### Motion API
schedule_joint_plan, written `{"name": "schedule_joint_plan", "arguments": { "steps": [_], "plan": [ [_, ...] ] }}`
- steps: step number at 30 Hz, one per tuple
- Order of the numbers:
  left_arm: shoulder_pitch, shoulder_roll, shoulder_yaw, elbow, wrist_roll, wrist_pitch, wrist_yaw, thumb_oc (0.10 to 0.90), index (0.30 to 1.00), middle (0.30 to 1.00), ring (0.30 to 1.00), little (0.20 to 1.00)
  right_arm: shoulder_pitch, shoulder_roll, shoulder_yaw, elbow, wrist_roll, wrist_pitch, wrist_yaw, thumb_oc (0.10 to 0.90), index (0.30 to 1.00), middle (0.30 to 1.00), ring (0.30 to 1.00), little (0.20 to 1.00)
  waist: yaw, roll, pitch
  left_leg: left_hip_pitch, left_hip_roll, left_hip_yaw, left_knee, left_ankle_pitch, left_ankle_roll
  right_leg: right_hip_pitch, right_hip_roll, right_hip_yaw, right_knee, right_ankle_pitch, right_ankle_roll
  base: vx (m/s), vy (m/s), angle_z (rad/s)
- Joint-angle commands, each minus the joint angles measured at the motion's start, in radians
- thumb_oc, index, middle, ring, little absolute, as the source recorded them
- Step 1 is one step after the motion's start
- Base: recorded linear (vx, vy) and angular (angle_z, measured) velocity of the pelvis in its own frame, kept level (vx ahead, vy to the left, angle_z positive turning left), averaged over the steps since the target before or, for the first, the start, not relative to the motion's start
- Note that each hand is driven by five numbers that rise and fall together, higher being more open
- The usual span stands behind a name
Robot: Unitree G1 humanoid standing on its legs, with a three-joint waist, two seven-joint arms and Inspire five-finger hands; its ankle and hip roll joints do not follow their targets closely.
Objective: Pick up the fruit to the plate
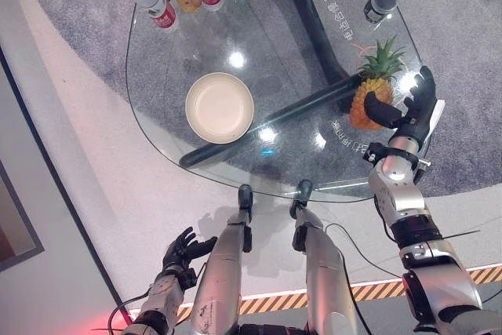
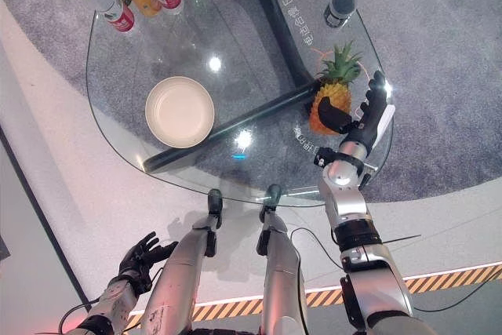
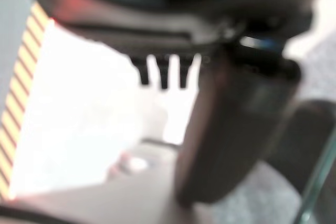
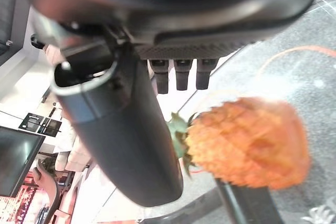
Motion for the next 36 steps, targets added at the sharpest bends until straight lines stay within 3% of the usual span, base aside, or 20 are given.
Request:
{"name": "schedule_joint_plan", "arguments": {
  "steps": [1, 10, 19, 27, 36],
  "plan": [
    [0.047, -0.009, -0.023, -0.023, -0.039, 0.01, 0.011, 0.8, 0.9, 0.9, 0.9, 0.9, -0.054, -0.131, 0.009, -0.041, 0.01, -0.015, -0.101, 0.8, 0.9, 0.9, 0.9, 0.9, 0.007, 0.039, -0.019, -0.024, -0.057, -0.022, 0.054, -0.049, 0.0, 0.018, 0.029, -0.05, 0.084, -0.03, 0.029, 0.01, 0.031, 0.05],
    [0.045, -0.005, -0.043, -0.042, -0.059, 0.003, 0.007, 0.8, 0.9, 0.9, 0.9, 0.9, -0.128, -0.167, 0.067, 0.063, 0.038, 0.053, -0.123, 0.8, 0.9, 0.9, 0.9, 0.9, 0.022, 0.05, -0.019, -0.056, -0.063, -0.03, 0.059, -0.048, 0.004, -0.018, 0.02, -0.06, 0.091, -0.02, 0.032, 0.01, 0.03, 0.07],
    [0.05, -0.004, -0.065, -0.061, -0.077, -0.009, 0.0, 0.8, 0.9, 0.9, 0.9, 0.9, -0.184, -0.194, 0.13, 0.179, 0.123, 0.198, -0.158, 0.8, 0.9, 0.9, 0.9, 0.9, 0.035, 0.06, -0.019, -0.087, -0.071, -0.038, 0.053, -0.044, 0.009, -0.055, 0.019, -0.064, 0.089, -0.01, 0.032, 0.0, 0.004, 0.01],
    [0.047, 0.0, -0.061, -0.068, -0.086, -0.017, -0.017, 0.8, 0.9, 0.9, 0.9, 0.9, -0.183, -0.179, 0.15, 0.196, 0.253, 0.225, -0.087, 0.8, 0.9, 0.9, 0.9, 0.9, 0.038, 0.061, -0.019, -0.089, -0.071, -0.037, 0.051, -0.04, 0.007, -0.054, 0.016, -0.065, 0.085, -0.01, 0.03, 0.0, 0.0, 0.0],
    [0.047, 0.006, -0.072, -0.068, -0.085, -0.024, -0.029, 0.8, 0.9, 0.9, 0.9, 0.9, -0.207, -0.159, 0.124, 0.279, 0.402, 0.192, -0.032, 0.8, 0.9, 0.9, 0.9, 0.9, 0.05, 0.063, -0.019, -0.086, -0.074, -0.047, 0.046, -0.038, 0.006, -0.053, 0.016, -0.07, 0.083, -0.007, 0.028, 0.0, -0.001, 0.01]
  ]
}}
